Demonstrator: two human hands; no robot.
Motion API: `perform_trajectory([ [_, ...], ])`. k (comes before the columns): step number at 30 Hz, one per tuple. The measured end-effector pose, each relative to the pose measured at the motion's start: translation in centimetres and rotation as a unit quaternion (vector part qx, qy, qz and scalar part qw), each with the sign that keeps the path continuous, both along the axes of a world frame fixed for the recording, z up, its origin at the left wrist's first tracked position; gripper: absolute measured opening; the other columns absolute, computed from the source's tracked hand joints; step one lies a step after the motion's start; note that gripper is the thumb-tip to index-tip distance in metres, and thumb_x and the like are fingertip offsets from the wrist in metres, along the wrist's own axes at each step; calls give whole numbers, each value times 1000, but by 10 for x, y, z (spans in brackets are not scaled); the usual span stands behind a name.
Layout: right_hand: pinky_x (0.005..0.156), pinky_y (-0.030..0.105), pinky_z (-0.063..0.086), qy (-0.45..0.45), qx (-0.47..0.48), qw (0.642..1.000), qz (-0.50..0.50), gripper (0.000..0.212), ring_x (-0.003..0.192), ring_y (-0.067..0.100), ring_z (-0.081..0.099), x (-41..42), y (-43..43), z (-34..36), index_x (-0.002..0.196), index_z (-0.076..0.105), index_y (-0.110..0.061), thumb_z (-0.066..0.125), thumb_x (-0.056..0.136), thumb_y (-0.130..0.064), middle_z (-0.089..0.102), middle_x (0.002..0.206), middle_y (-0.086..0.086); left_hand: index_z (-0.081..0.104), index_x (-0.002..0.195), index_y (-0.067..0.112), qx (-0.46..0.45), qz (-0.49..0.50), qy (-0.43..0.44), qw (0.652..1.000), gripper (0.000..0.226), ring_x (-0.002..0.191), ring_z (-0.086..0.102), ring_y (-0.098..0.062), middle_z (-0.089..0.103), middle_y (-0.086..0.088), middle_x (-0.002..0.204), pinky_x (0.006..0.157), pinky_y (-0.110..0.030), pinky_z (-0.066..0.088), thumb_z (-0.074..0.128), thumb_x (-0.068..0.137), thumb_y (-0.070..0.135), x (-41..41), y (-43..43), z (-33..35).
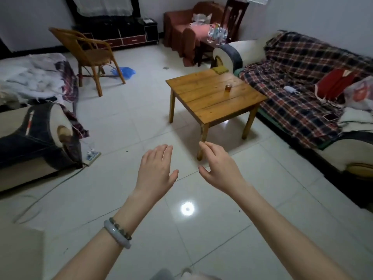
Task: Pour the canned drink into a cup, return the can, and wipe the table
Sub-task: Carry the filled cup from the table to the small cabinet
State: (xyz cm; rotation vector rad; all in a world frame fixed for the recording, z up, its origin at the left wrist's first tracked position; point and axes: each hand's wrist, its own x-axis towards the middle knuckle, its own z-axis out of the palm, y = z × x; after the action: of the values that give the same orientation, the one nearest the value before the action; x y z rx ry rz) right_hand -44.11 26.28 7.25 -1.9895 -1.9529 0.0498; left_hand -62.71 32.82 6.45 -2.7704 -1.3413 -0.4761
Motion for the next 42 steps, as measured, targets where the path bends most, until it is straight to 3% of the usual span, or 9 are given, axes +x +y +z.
perform_trajectory([
  [17,112,32,25,-35,-41,987,-153,65,136,22,31,204,105,-16,146,26,-9,54,91,-28,37,145,10,51,130,4,29,-122,24,992,69,120,51,-30,56,-14,129,101,-44,39,73,74,36,244,155,-24],
  [33,109,34,29,2,-55,986,-157,65,135,21,32,404,279,-22,146,26,-9,55,90,-26,38,145,9,59,120,4,6,-126,41,991,68,111,58,-29,62,-14,119,94,-42,45,79,66,40,440,328,-43],
  [42,108,34,32,18,-51,993,-101,65,133,22,35,538,363,-40,145,28,-9,57,89,-26,40,144,9,58,121,3,18,-90,36,995,70,109,60,-31,62,-15,119,92,-43,47,80,65,38,561,396,-60],
])
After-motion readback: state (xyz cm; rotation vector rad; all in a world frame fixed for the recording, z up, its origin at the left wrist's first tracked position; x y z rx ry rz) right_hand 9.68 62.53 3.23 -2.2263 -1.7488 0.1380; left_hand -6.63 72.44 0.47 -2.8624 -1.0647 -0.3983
